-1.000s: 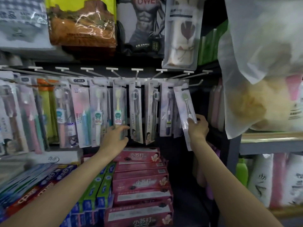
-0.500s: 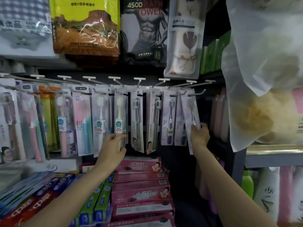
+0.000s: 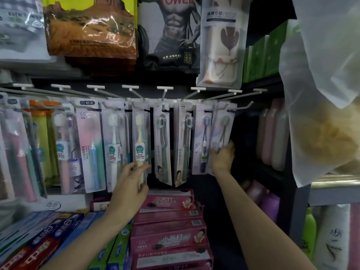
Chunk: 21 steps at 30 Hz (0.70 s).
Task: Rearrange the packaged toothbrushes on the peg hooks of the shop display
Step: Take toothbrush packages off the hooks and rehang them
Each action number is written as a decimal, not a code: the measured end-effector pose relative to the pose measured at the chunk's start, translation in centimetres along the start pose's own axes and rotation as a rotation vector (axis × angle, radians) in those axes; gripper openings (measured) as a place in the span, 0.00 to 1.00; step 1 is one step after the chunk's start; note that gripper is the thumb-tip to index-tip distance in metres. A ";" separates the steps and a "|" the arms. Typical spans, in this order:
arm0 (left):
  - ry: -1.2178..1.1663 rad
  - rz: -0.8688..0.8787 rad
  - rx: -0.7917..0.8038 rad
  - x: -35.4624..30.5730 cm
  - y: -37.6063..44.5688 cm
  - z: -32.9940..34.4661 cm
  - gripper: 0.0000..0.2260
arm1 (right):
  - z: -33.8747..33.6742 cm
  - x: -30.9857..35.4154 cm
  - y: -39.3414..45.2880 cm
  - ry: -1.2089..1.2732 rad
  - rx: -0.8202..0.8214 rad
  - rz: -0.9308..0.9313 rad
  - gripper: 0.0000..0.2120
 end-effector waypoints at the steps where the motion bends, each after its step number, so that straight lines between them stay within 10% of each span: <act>1: 0.001 -0.006 0.006 -0.1 0.0 0.0 0.22 | 0.3 0.2 -0.3 -0.017 -0.031 0.010 0.27; 16: 0.073 -0.065 0.074 0.1 0.5 -0.9 0.22 | 2.0 -1.7 -6.6 -0.099 0.031 -0.028 0.37; 21: 0.038 -0.030 0.045 0.3 0.8 0.0 0.23 | 0.6 -2.1 -5.1 -0.397 -0.186 -0.475 0.32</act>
Point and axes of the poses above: each hand's wrist, its own y-axis towards the middle knuckle, its own z-axis out of the palm, x = y × z, the point moved 1 cm from there along y, towards the middle knuckle, and after that the axes turned 11 degrees about x, right-handed, at the moved point
